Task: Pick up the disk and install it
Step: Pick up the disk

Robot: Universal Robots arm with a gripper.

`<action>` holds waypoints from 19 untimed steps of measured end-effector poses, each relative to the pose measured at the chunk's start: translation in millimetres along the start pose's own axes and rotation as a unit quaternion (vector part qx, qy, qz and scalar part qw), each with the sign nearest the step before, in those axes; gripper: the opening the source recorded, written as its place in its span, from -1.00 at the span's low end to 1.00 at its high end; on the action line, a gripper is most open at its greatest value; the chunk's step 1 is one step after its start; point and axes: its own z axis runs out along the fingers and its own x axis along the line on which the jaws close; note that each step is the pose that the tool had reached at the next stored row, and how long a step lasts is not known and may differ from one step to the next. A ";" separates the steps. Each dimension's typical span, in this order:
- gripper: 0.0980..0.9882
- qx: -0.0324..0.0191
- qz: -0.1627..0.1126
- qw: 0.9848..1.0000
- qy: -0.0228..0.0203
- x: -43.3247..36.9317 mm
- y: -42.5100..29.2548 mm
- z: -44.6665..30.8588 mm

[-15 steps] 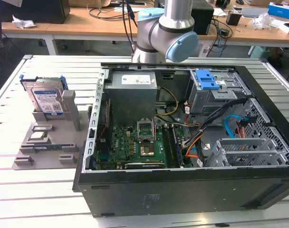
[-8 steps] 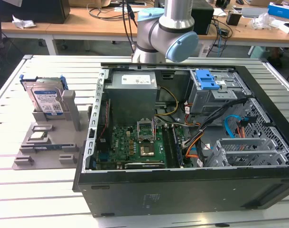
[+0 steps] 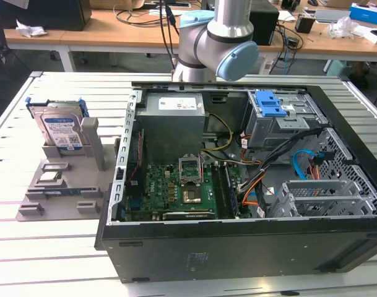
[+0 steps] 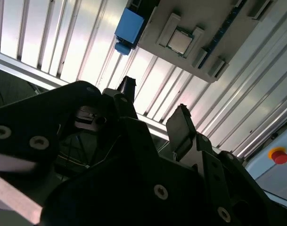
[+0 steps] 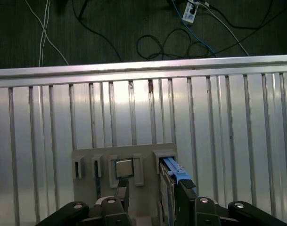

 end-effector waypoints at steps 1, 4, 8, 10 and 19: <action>0.00 0.000 0.000 1.000 0.000 0.0 0.0 0.0; 0.00 0.000 0.000 1.000 0.000 -0.5 -0.2 0.0; 0.00 0.000 0.000 1.000 0.000 -5.9 -4.8 0.0; 0.00 0.000 0.000 1.000 0.001 -9.9 -9.6 -0.2; 0.00 0.000 0.000 1.000 0.001 -27.0 -40.9 -1.0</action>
